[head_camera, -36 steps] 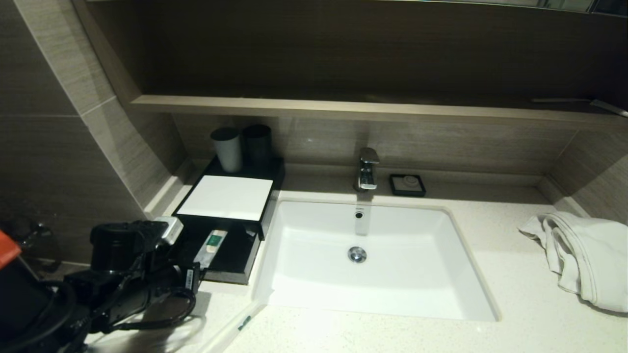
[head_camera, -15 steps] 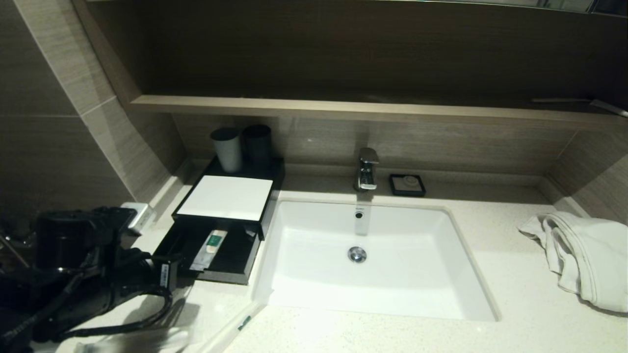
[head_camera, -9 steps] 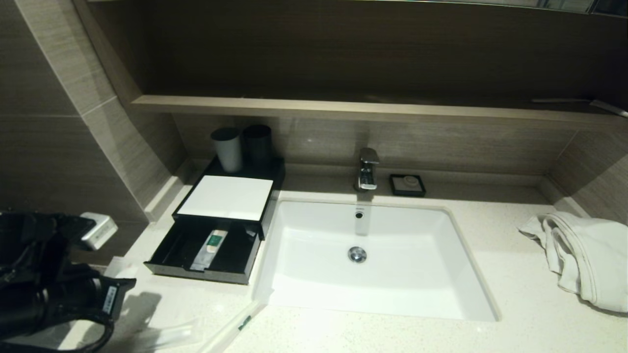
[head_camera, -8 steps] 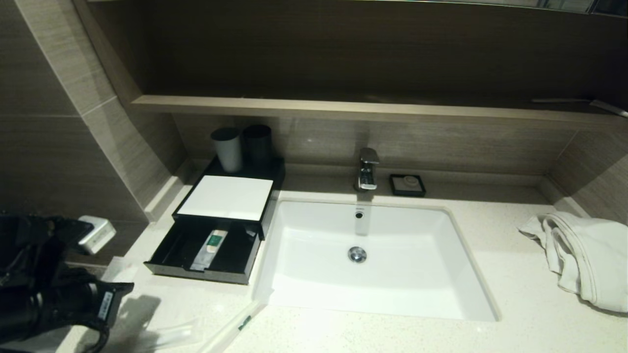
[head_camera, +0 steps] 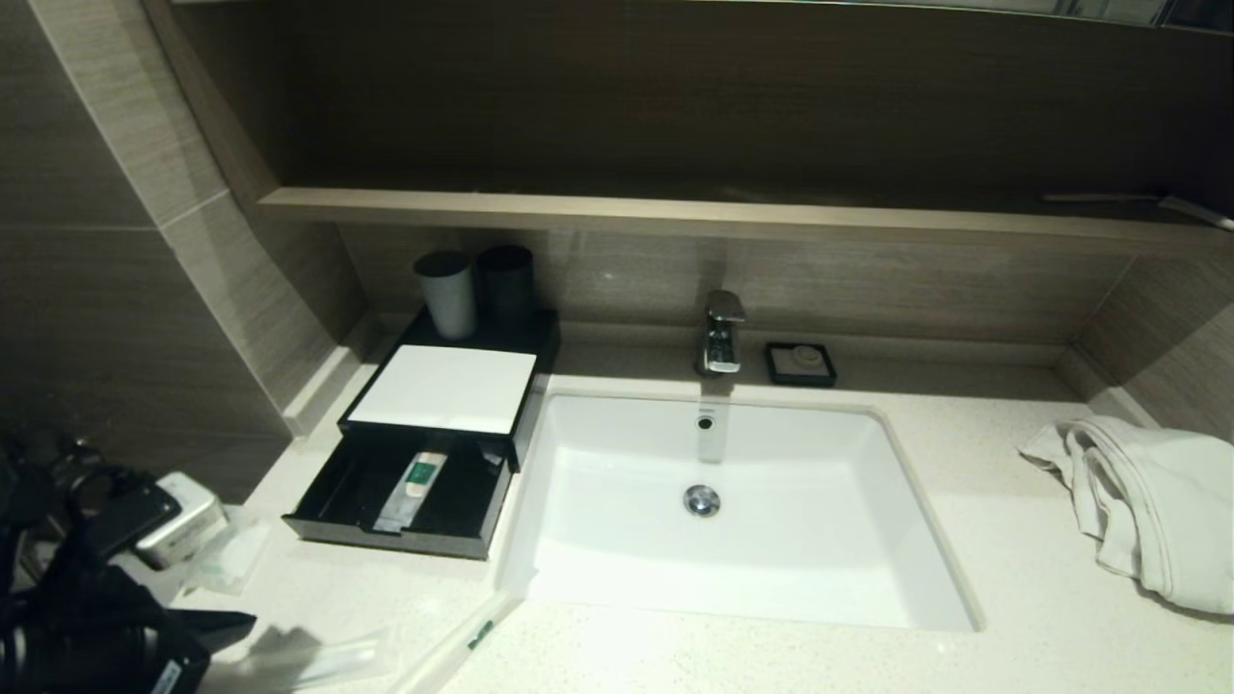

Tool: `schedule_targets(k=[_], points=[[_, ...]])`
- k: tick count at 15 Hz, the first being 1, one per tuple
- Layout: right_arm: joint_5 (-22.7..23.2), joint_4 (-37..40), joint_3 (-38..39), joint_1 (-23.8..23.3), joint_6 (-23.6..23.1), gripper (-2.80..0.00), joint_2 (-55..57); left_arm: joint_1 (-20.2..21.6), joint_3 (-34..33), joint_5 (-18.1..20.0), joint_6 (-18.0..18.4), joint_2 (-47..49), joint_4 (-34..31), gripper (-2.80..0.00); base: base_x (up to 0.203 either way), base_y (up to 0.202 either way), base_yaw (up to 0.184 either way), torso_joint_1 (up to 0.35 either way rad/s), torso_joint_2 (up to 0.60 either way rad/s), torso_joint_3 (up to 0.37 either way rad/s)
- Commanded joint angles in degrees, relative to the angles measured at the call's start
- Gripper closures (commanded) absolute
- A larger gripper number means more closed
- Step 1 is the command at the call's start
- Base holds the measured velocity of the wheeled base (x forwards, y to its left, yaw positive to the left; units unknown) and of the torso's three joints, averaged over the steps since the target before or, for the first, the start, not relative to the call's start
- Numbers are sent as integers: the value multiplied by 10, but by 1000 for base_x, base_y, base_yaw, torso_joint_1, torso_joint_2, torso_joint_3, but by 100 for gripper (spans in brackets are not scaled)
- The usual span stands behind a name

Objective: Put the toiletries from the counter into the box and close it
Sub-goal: Pick up the bathroom toiletry

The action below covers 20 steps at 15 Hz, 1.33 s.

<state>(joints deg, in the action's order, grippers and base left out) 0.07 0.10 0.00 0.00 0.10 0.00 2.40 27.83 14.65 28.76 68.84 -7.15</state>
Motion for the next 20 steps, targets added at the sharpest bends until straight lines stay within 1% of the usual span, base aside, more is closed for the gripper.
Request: schedule_targets(k=[1,2,3,4,5,7,9,10,11,15,20], points=[[0,0,0,-1,0,0,0,-2,-2,5,31,-17,-27,0,0,0,0,0,0,0],[0,0,0,0,0,0,0,-5,-3,7,51,-22,-50,0,0,0,0,0,0,0],[0,0,0,0,0,0,0,-6,-3,18,61,-24,-61,0,0,0,0,0,0,0],[1,0,0,0,0,0,0,-6,-2,43,76,-25,-81,0,0,0,0,0,0,0],[0,0,0,0,0,0,0,-7,-4,48,85,-23,-91,0,0,0,0,0,0,0],[0,0,0,0,0,0,0,-24,-11,49,102,-30,-105,0,0,0,0,0,0,0],[0,0,0,0,0,0,0,-32,-17,49,105,-37,-107,0,0,0,0,0,0,0],[0,0,0,0,0,0,0,-52,-20,49,105,-41,-107,0,0,0,0,0,0,0],[1,0,0,0,0,0,0,-62,-26,49,104,-44,-107,0,0,0,0,0,0,0],[0,0,0,0,0,0,0,-79,-35,49,105,-34,-110,0,0,0,0,0,0,0],[1,0,0,0,0,0,0,-82,-30,49,105,-30,-110,0,0,0,0,0,0,0]])
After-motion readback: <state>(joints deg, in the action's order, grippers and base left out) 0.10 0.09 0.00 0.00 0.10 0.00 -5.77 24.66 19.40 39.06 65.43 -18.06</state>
